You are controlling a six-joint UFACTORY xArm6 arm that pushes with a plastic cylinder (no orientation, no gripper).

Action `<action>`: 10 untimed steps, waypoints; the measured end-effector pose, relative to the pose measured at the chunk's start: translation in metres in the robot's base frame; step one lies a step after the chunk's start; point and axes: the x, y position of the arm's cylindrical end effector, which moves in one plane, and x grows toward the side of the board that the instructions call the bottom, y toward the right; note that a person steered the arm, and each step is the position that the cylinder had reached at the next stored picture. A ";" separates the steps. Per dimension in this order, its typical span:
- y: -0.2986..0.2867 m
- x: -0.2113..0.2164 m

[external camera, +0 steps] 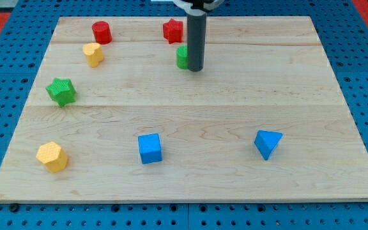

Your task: Slightly push the blue cube towards the top of the board

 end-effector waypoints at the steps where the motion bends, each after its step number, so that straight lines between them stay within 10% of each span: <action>1: -0.006 -0.011; 6: -0.042 0.213; 10: -0.150 0.202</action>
